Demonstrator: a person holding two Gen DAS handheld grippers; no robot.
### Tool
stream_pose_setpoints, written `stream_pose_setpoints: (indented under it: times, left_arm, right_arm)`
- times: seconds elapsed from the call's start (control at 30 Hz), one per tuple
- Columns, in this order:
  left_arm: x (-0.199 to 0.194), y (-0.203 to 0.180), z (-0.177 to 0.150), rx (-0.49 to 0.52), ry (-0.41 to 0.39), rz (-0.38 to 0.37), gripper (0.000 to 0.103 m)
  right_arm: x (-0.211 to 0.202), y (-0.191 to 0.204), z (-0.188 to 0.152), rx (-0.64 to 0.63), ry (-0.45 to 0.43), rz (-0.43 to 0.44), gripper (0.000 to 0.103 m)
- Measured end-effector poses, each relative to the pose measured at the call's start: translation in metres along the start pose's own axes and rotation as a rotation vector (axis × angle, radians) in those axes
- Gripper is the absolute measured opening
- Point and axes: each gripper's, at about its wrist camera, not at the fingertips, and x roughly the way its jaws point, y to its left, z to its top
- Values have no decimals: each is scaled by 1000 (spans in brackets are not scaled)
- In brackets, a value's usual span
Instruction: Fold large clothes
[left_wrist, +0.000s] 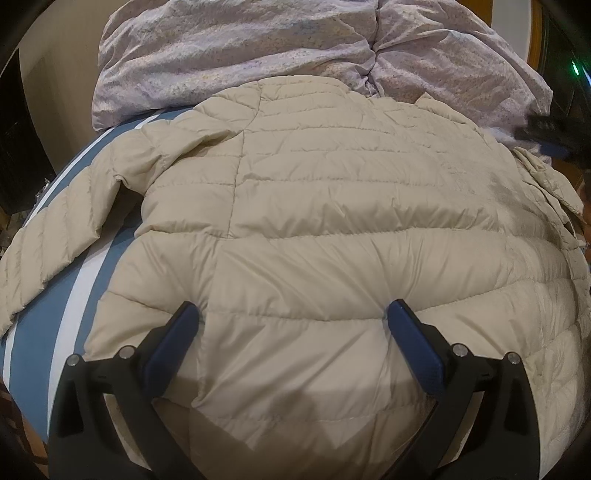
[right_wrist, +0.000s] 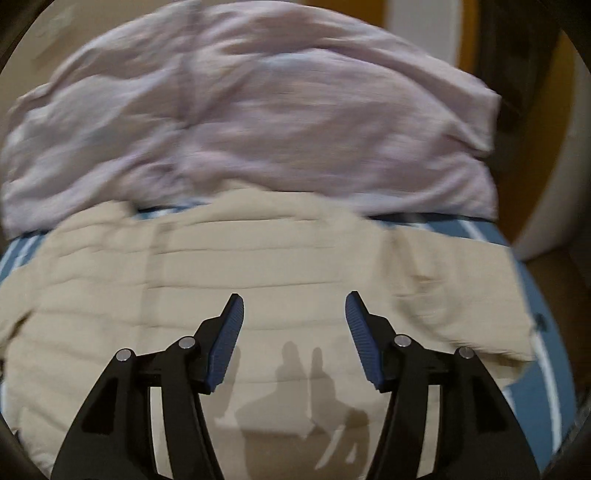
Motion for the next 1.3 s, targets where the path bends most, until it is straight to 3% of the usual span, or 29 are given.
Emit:
stream_pose_setpoints:
  times: [0.23, 0.43, 0.6, 0.7, 0.8, 1.0, 1.3]
  left_arm:
    - [0, 0, 0, 0, 0, 1, 101]
    - [0, 0, 0, 0, 0, 0, 101]
    - [0, 0, 0, 0, 1, 0, 101]
    - [0, 0, 0, 0, 1, 0, 101]
    - [0, 0, 0, 0, 0, 0, 101]
    - [0, 0, 0, 0, 0, 0, 101]
    - [0, 0, 0, 0, 1, 0, 101]
  right_arm:
    - [31, -66, -5, 110, 79, -100, 59]
    - [48, -75, -12, 98, 111, -152, 58]
    - [63, -91, -18, 145, 158, -145, 21]
    - [61, -96, -18, 175, 156, -125, 12]
    - [53, -94, -15, 181, 144, -108, 11]
    - [40, -65, -8, 155, 114, -9, 10]
    - [15, 29, -4, 70, 129, 294, 10]
